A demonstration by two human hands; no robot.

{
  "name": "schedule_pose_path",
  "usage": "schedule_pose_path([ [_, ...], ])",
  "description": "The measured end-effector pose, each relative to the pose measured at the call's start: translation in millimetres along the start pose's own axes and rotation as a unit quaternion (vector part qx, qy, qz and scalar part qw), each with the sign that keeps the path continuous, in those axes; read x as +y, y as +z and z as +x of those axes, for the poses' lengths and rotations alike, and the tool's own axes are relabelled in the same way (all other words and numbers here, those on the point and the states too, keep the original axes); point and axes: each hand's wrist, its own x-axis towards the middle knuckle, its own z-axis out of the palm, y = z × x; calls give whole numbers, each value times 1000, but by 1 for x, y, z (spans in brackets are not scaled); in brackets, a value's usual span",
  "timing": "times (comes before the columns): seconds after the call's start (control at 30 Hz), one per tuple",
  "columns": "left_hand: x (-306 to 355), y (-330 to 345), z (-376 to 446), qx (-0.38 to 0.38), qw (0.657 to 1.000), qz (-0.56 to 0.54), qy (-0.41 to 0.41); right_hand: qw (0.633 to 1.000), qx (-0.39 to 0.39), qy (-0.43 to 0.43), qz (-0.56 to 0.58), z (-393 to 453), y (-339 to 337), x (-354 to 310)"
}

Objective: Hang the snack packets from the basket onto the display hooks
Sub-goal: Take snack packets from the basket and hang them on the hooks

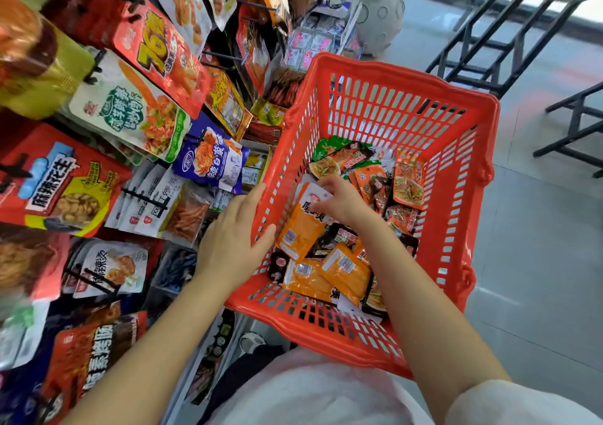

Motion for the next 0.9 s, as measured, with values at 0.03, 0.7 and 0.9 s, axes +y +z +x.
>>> schedule_pose_path([
  [0.03,0,0,0,1,1000,0,0,996,1,18,89,0,1,-2],
  [0.7,0,1,0,0,1000,-13,-7,999,-15,5,-45,5,35,31],
  [0.9,0,1,0,4,1000,-14,-6,967,199,29,157,18,23,24],
])
